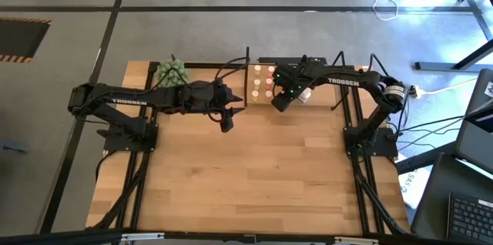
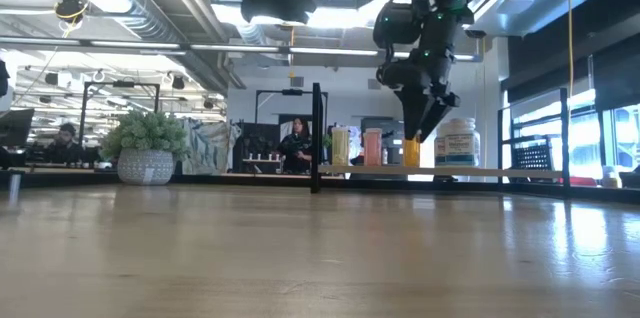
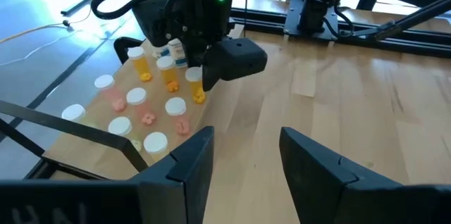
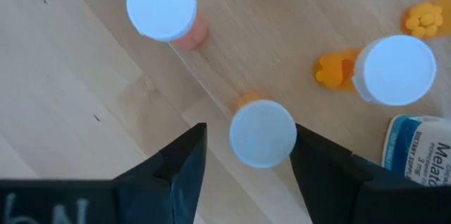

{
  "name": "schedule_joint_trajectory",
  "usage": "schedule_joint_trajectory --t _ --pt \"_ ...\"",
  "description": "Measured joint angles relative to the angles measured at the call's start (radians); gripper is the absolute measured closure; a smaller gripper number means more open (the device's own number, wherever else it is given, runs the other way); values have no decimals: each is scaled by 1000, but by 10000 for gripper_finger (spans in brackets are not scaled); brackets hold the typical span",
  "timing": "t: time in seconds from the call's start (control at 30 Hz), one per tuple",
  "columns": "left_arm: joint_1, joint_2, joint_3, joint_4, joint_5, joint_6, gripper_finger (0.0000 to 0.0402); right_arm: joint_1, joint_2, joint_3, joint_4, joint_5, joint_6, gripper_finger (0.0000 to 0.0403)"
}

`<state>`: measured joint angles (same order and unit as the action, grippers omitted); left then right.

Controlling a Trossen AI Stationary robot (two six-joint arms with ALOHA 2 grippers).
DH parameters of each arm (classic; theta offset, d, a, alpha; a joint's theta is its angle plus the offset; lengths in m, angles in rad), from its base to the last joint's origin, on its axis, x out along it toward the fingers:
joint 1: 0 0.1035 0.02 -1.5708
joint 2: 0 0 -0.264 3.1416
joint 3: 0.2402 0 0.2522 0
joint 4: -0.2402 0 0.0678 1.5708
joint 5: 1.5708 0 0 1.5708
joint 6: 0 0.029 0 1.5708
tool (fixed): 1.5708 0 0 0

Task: Pick and place medicine bottles onto shelf by color
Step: Put the orange pill bottle on the shelf aligned with the other orange pill bottles, then return to Home Position

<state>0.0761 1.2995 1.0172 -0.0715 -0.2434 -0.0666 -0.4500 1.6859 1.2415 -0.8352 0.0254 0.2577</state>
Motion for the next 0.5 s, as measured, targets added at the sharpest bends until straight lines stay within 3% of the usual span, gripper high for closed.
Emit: schedule_joint_trajectory --t 0.4,0.5 --pt "0 0 0 -27 -2 0 247 0 -88 0 -31 -1 33 203" --pt "0 -1 0 -31 -2 4 247 0 -141 0 -58 -64 41 203"
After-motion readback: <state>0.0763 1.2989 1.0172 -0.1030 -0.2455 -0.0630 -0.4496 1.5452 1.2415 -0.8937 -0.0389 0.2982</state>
